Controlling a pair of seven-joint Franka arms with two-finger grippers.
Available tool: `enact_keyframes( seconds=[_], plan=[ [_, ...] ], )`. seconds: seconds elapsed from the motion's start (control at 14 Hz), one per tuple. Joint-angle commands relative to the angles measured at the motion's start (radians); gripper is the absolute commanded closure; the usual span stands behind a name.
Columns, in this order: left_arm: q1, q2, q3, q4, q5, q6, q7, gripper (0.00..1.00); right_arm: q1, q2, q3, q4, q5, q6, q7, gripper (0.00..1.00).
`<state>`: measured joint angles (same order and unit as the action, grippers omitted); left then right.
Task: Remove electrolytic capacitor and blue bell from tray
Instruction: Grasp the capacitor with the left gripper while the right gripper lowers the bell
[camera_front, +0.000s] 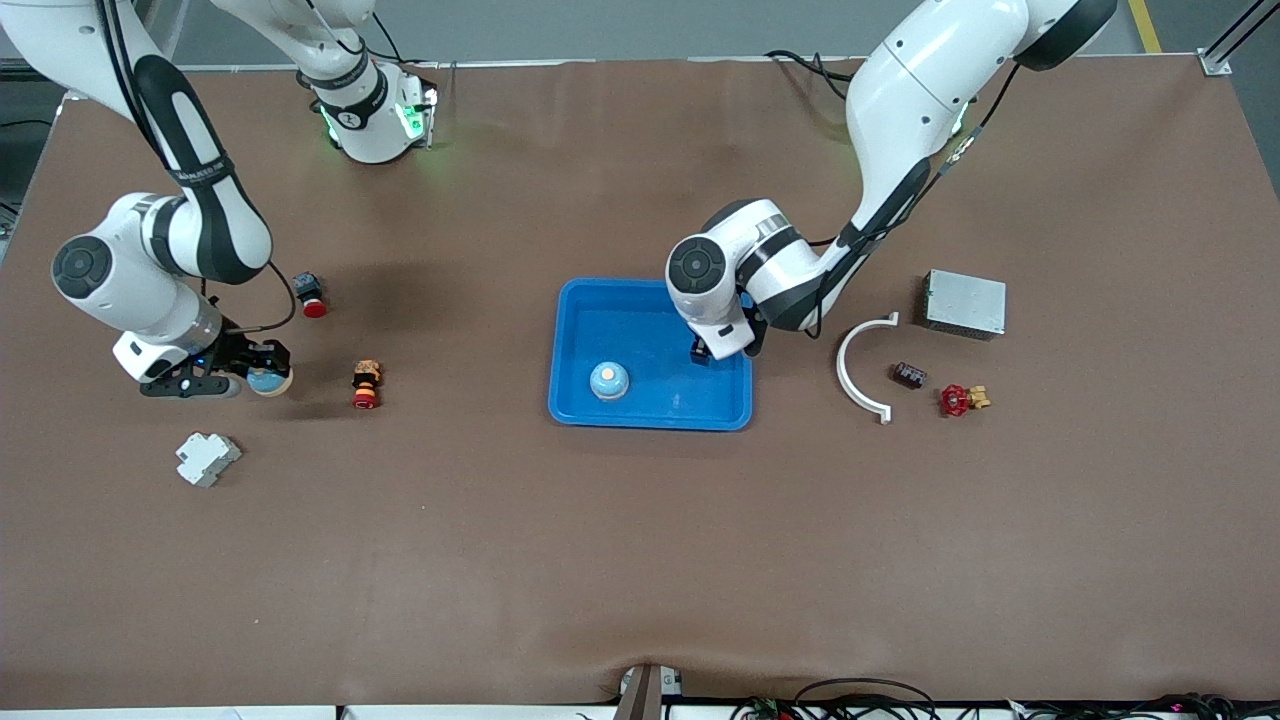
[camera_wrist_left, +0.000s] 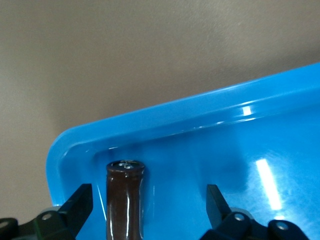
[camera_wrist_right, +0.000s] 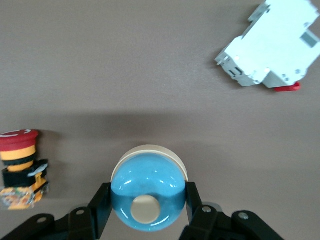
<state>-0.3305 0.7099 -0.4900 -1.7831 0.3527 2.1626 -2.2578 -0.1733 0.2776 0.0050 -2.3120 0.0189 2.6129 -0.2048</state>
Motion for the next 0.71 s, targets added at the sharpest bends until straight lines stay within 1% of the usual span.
enact_keyframes(
  seconds=[0.0, 0.07, 0.14, 0.29, 0.5, 0.64],
  plan=[
    [-0.016, 0.011, 0.007, 0.017, 0.028, -0.014, -0.046, 0.10, -0.020, 0.041, 0.021, -0.001, 0.038, 0.036, -0.019, 1.00],
    [-0.016, 0.011, 0.007, 0.016, 0.028, -0.014, -0.057, 0.26, -0.017, 0.052, 0.021, 0.000, 0.059, 0.039, -0.019, 1.00],
    [-0.015, 0.007, 0.005, 0.016, 0.028, -0.015, -0.057, 0.49, -0.014, 0.060, 0.023, 0.002, 0.081, 0.039, -0.019, 1.00],
    [-0.009, 0.002, 0.005, 0.019, 0.028, -0.015, -0.057, 1.00, -0.009, 0.071, 0.023, 0.002, 0.093, 0.047, -0.019, 1.00],
    [-0.001, -0.004, 0.013, 0.027, 0.029, -0.015, -0.057, 1.00, -0.009, 0.097, 0.023, 0.003, 0.093, 0.070, -0.019, 1.00],
    [0.004, -0.022, 0.021, 0.030, 0.070, -0.015, -0.052, 1.00, -0.011, 0.112, 0.023, 0.012, 0.095, 0.070, -0.013, 1.00]
  ],
)
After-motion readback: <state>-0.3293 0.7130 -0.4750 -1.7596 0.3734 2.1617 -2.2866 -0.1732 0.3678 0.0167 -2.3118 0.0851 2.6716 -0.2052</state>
